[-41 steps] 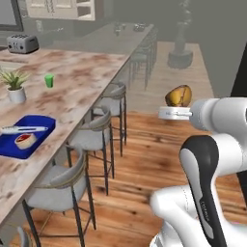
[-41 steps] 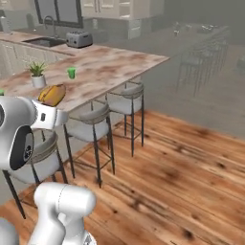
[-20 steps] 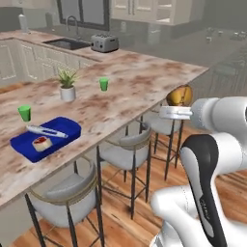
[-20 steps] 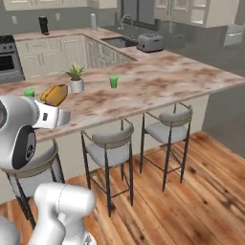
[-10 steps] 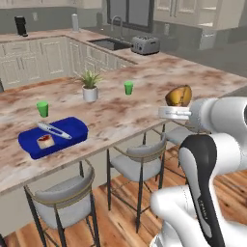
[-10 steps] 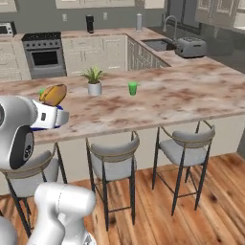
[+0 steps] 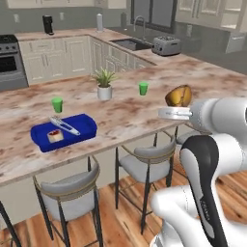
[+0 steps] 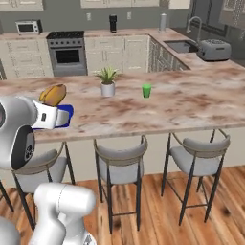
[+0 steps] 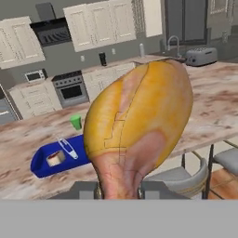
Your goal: Gather the eggplant and sweet potato from the fridge and place them on a tray on the dining counter. Then gather the steak and chicken drumstick from the fridge and place them on the other tray.
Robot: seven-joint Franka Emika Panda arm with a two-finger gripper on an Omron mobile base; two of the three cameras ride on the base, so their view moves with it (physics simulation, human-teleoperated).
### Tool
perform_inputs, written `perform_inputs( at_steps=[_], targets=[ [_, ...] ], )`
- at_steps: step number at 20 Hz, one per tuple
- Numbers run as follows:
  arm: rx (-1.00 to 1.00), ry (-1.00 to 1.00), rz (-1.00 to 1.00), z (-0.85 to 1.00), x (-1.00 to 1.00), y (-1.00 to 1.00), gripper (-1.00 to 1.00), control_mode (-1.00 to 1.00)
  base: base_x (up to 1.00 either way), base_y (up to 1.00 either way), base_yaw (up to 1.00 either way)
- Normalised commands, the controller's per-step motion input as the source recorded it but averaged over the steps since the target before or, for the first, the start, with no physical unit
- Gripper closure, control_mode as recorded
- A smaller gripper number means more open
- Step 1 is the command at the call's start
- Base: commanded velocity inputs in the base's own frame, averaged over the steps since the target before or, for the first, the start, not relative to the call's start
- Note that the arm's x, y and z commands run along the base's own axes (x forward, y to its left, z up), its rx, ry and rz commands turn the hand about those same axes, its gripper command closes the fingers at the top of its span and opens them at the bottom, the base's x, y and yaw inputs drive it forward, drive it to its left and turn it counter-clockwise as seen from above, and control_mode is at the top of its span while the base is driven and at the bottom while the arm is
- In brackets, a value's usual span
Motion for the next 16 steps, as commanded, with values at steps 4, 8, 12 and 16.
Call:
perform_inputs(
  at_steps=[4,8,12,16],
  targets=[
    [0.0,0.0,0.0,0.0,0.0,0.0,1.0,1.0,0.16,0.25,0.22],
    [0.0,0.0,0.0,0.0,0.0,0.0,1.0,1.0,0.35,0.32,0.24],
    [0.0,0.0,0.0,0.0,0.0,0.0,1.0,1.0,0.69,0.29,0.28],
    [0.0,0.0,0.0,0.0,0.0,0.0,1.0,1.0,0.85,0.19,0.26]
  ],
)
